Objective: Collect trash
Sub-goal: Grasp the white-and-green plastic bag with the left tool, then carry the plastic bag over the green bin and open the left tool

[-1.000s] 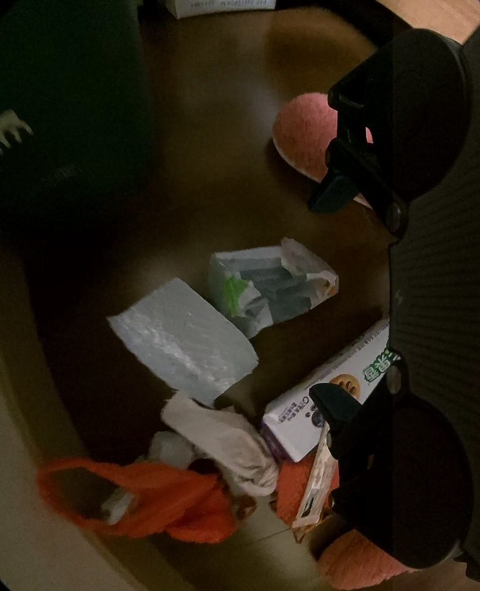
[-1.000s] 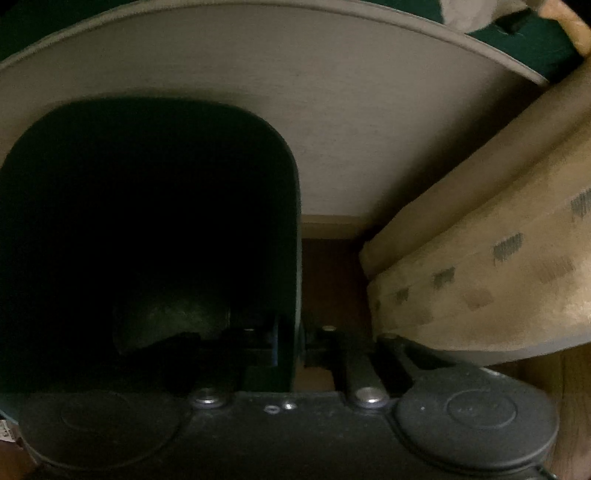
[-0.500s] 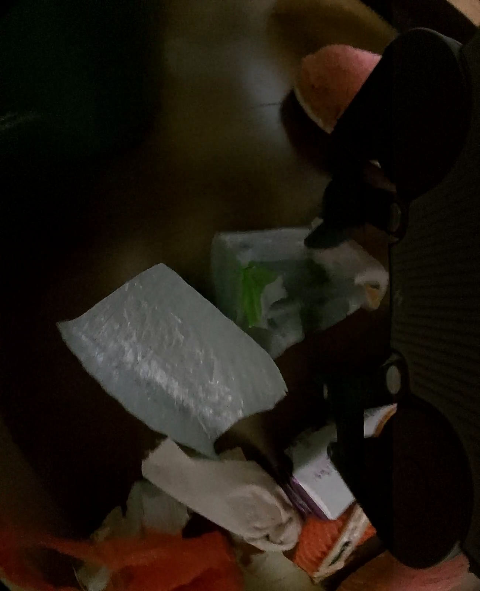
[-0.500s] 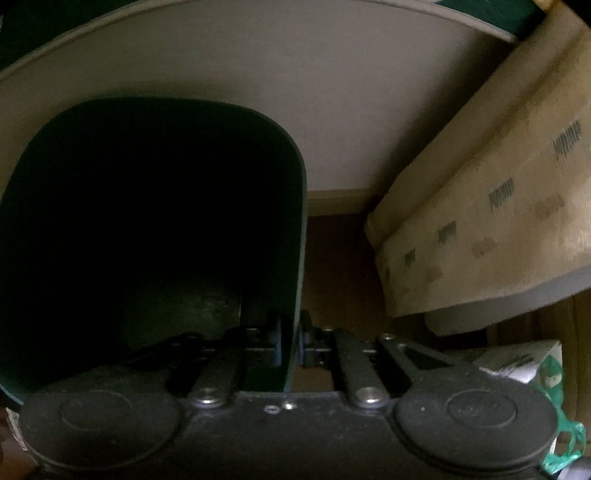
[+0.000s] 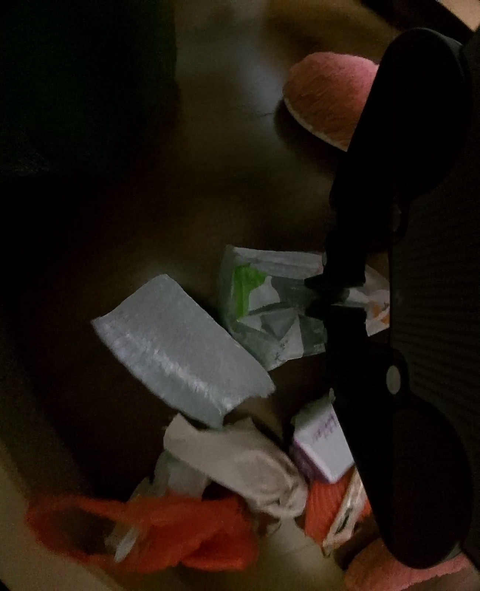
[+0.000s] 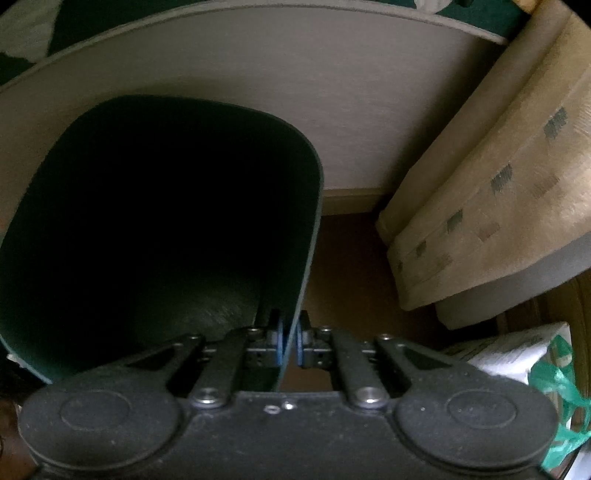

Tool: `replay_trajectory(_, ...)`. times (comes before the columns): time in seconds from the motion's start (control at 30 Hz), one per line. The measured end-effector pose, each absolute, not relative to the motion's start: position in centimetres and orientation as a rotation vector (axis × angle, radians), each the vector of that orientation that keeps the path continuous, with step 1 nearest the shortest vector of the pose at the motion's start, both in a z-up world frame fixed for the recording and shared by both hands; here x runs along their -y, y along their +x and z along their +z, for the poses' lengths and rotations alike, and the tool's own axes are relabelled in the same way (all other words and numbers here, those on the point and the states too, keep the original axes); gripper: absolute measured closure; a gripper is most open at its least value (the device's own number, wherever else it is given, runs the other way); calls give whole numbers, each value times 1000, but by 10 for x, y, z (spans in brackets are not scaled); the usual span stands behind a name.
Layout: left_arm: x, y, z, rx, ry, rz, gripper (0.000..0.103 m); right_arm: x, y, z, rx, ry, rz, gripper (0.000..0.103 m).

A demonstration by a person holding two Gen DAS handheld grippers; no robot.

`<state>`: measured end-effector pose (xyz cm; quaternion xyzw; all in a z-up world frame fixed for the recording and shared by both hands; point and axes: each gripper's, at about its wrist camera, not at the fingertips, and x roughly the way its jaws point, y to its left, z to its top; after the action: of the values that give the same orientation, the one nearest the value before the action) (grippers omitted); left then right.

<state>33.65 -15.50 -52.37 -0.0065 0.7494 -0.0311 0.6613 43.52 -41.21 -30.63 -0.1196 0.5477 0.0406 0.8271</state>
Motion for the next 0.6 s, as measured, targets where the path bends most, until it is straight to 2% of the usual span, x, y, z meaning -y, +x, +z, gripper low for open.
replay_trajectory(0.33, 129, 331, -422, -1615, -125, -116, 96, 402, 419, -310, -1155, -303, 81, 97)
replay_trajectory(0.6, 133, 347, -322, -1468, -149, -157, 96, 410, 405, -308, -1157, -333, 96, 96)
